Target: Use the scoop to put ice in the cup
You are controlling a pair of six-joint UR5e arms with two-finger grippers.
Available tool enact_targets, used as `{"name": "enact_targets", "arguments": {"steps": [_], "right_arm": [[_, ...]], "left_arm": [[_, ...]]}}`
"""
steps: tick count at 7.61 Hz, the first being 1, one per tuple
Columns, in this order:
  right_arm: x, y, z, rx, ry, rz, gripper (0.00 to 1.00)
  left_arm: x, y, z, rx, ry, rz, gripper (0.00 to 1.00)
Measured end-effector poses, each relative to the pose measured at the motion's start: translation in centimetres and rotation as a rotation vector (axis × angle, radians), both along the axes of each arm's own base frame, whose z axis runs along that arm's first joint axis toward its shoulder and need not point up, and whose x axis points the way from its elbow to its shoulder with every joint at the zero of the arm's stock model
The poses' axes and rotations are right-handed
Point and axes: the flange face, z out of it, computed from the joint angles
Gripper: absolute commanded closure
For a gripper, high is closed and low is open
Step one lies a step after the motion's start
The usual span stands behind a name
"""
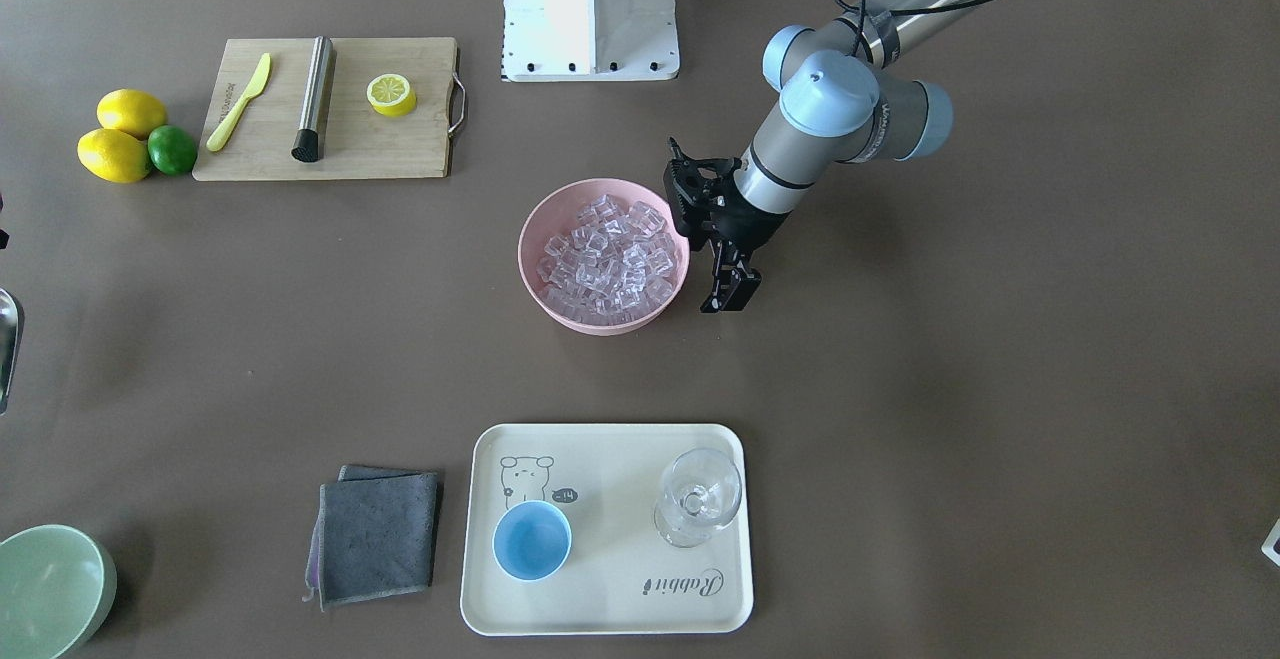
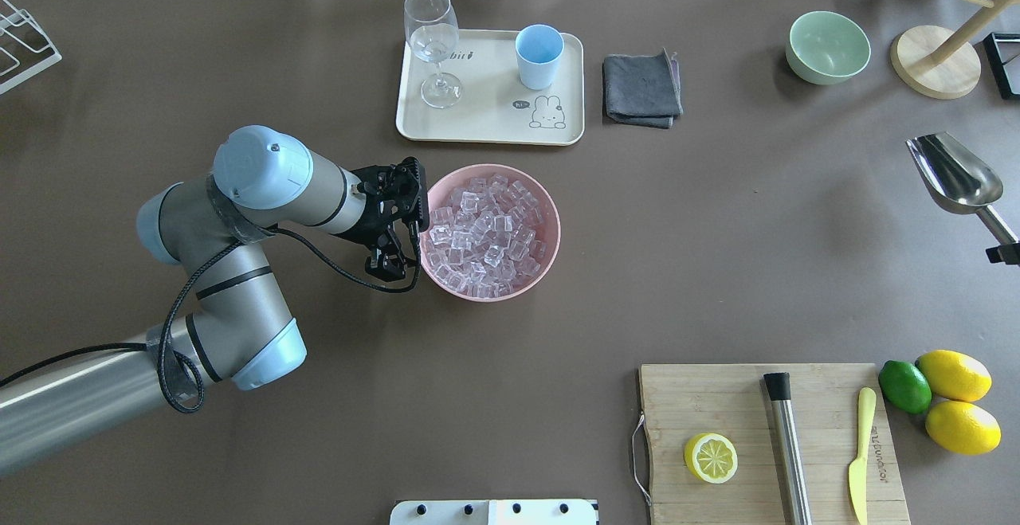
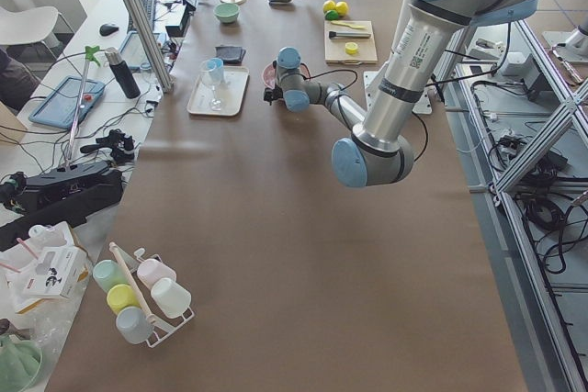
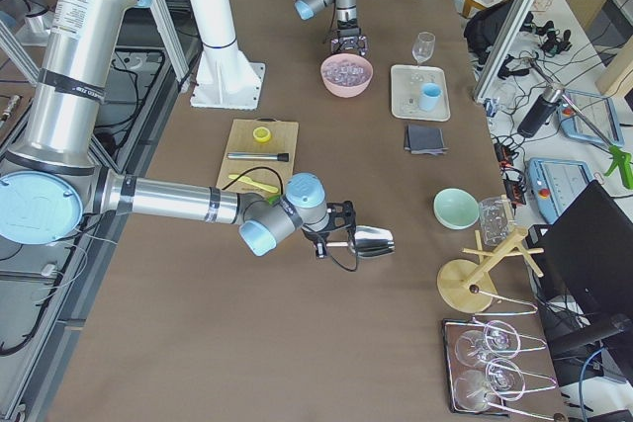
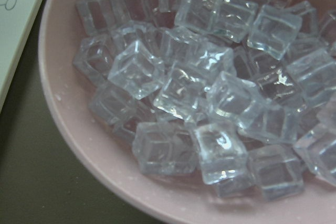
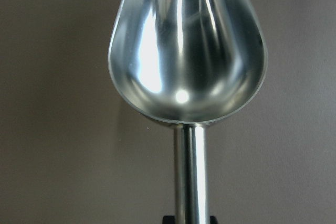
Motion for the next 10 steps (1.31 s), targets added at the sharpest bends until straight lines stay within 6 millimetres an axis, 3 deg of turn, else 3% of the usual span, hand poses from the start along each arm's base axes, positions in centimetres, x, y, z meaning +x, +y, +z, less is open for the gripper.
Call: {"name": "enact_targets", "arguments": {"steps": [2, 4, 7, 10], "right_arm": [[3.0, -3.4, -6.0, 0.197, 0.040, -0.126, 1.00], [3.5, -5.5, -10.7, 0.346, 0.047, -0.181, 1.00], [1.5, -7.7, -16.2, 0.480, 0.055, -0.264, 1.00], [-1.6, -9.8, -23.7, 0.474, 0.044, -0.319, 1.00]], "left_arm": [[0.3, -0.1, 0.2, -0.007, 0.005, -0.002, 0.01], [1.3, 0.3, 0.8, -0.084, 0.056, -0.035, 0.01], [2.5, 1.0, 1.4, -0.115, 0.096, -0.040, 0.01], [2.8, 1.1, 0.9, -0.060, 0.096, -0.014, 0.01]]}}
